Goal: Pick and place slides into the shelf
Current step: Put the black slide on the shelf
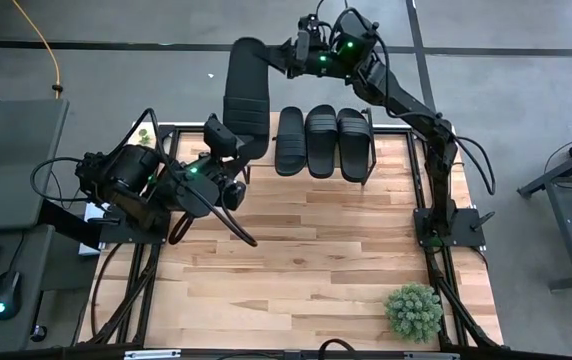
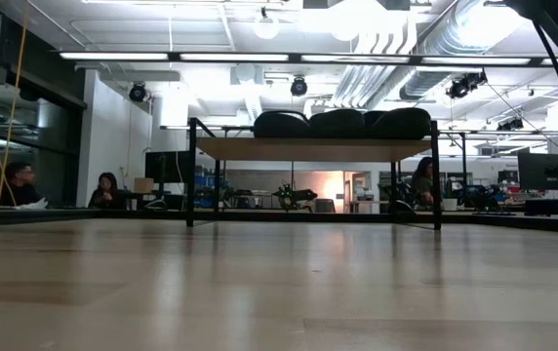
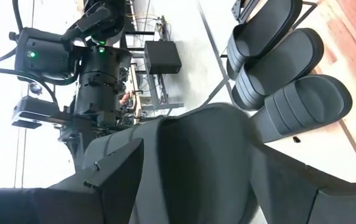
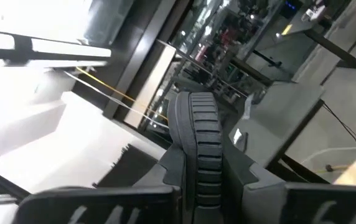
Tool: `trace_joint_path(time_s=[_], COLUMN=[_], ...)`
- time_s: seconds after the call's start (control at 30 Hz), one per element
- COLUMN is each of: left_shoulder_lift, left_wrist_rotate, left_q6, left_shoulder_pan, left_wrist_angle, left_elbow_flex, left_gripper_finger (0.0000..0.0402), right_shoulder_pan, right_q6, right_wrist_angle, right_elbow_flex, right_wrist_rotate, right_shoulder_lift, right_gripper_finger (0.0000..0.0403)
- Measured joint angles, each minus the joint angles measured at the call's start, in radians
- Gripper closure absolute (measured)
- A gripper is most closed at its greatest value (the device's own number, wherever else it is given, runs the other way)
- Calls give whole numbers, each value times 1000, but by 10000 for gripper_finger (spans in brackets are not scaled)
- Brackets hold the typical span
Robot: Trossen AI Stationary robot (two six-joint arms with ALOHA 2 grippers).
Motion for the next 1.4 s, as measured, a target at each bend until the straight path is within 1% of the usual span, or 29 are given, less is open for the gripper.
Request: trace_joint_path(time_s=[0.3, 0.57, 0.7, 0.9, 0.97, 1.03, 1.13, 1.3, 1.4], left_shoulder_lift=[0, 0, 0, 0, 0, 0, 0, 0, 0], left_wrist_rotate=[6, 7, 7, 5, -14, -33, -42, -49, -74], left_q6=[1, 0, 1, 1, 1, 1, 1, 0, -2], left_shoulder_pan=[0, 0, 0, -1, -1, -1, 0, 0, -1], left_wrist_angle=[6, 6, 8, 8, 7, 7, 7, 7, 7], left_elbow_flex=[0, 0, 0, 0, 0, 0, 0, 0, 0], left_gripper_finger=[140, 140, 140, 140, 144, 156, 189, 263, 313], right_shoulder_pan=[-1, 46, 60, 74, 77, 78, 79, 79, 78], right_q6=[55, 75, 101, 95, 88, 81, 74, 59, 43], right_wrist_angle=[76, 95, 144, 131, 116, 104, 107, 98, 81], right_elbow_flex=[0, 0, 0, 0, 0, 0, 0, 0, 0], right_wrist_rotate=[13, 16, 18, 24, 27, 34, 33, 32, 36], right_shoulder_lift=[0, 0, 0, 1, 1, 1, 1, 1, 1], right_gripper_finger=[375, 375, 375, 375, 375, 375, 375, 375, 375])
